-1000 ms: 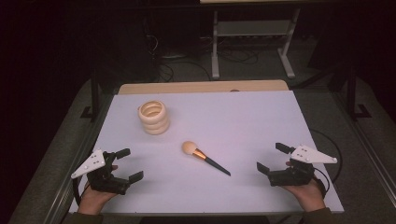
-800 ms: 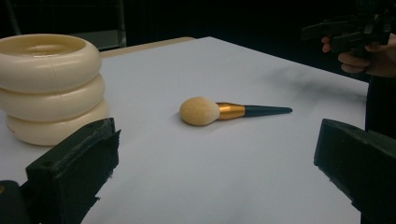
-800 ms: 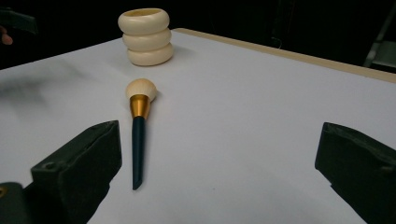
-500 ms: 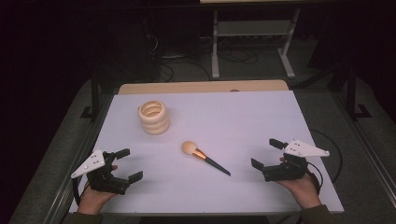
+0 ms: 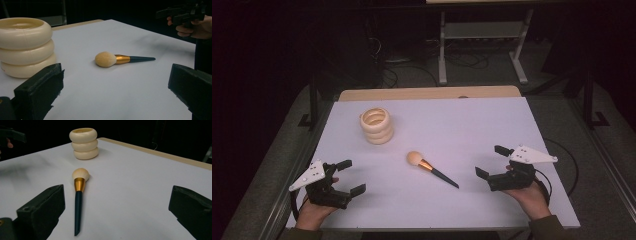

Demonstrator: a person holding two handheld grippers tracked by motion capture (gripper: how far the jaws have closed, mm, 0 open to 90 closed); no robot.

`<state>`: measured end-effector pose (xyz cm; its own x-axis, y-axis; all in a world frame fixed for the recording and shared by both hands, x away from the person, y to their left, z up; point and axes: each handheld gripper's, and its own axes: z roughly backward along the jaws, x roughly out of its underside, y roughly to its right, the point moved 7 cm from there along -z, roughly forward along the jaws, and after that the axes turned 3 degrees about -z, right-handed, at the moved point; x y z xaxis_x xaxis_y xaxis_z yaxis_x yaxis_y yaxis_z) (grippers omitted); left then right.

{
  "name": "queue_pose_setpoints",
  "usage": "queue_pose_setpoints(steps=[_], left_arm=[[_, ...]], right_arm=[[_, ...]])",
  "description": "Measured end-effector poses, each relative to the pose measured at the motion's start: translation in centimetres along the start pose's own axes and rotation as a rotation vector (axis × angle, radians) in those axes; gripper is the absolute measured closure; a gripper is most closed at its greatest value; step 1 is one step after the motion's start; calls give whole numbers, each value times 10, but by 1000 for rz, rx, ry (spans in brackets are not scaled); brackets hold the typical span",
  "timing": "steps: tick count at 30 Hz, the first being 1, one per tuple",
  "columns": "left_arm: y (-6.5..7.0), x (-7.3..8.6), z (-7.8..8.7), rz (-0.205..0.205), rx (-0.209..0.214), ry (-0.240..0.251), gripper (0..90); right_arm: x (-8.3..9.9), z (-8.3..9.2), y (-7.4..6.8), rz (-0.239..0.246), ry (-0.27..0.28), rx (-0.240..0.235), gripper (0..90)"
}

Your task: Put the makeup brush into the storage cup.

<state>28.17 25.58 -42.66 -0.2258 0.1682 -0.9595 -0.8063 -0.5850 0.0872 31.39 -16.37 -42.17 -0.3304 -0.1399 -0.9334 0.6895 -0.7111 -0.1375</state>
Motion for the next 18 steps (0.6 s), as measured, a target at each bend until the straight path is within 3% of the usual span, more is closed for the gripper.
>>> queue_pose_setpoints(steps=[18], left_arm=[[0, 0, 1, -1, -1, -2, 0]], right_arm=[[-13, -19, -13, 37, -9, -46, 0]])
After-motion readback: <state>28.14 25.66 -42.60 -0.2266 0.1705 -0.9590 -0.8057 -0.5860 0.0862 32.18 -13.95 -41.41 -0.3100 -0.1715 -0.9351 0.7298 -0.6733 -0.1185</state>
